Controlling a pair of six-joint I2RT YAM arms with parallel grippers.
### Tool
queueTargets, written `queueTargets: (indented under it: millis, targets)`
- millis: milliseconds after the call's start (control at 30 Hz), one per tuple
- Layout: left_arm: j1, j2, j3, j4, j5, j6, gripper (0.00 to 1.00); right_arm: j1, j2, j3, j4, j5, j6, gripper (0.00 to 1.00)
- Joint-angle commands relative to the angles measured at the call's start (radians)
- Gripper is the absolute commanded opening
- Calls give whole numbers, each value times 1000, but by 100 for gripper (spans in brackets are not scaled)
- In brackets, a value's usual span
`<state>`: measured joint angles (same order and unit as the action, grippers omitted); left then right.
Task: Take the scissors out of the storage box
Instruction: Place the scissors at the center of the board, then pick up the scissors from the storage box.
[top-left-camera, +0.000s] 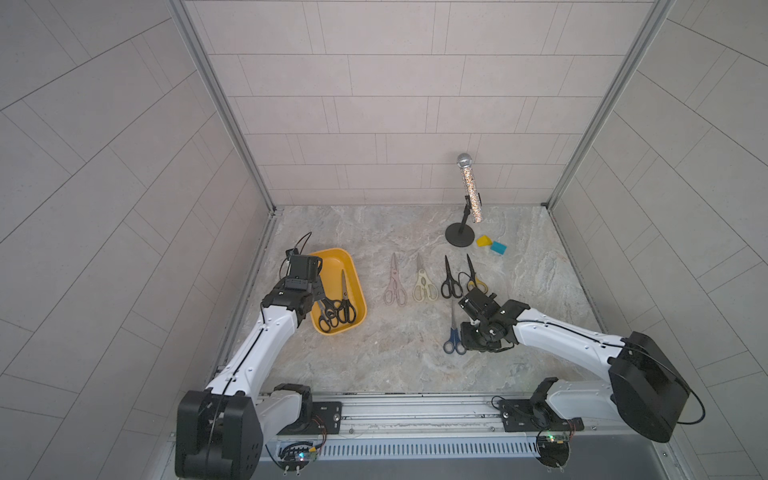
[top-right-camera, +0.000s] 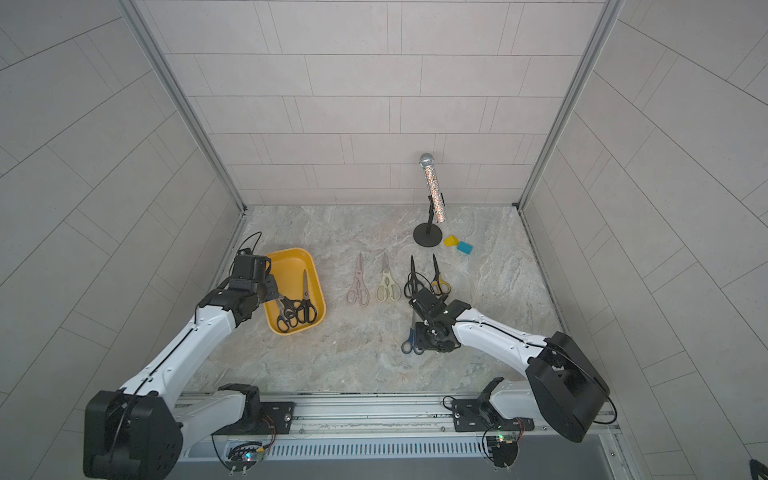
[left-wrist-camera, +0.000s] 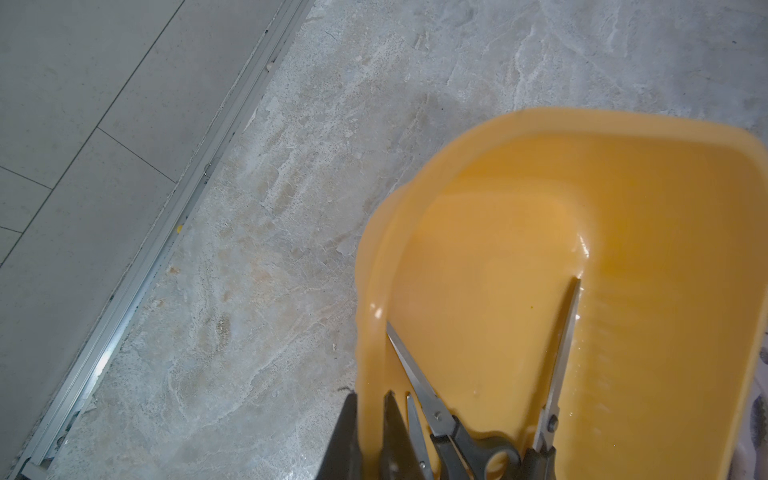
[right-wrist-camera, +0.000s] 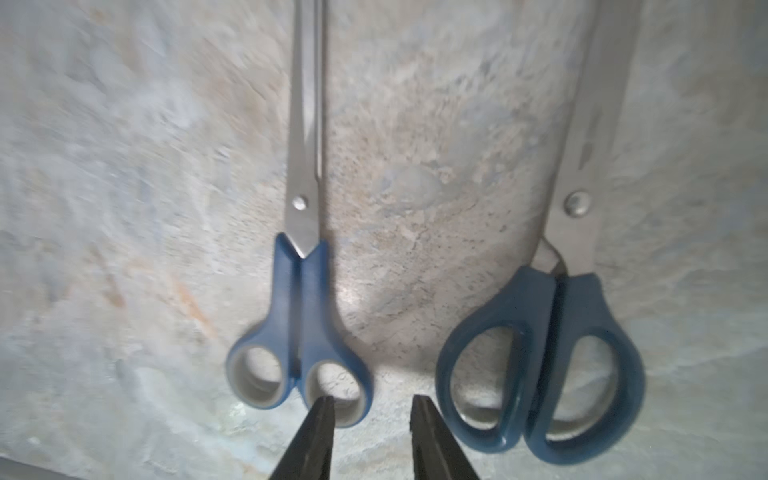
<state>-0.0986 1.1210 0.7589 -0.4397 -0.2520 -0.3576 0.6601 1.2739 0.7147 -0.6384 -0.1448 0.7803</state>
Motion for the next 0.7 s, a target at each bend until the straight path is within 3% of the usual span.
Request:
queueTargets:
  millis: [0,267,467,667]
  targets:
    - [3,-15,11,11,-20,13,0,-1,-50,71,-52,31,-20,37]
    - [2,-12,8,12,-7,6,0,55,12,197,141,-32,26,37]
    - [2,-4,10,13,-4,3,0,144,181,304,350,-75,71,38]
    - [2,-4,10,9,-5,4,0,258,430,536,441,-140,65,38]
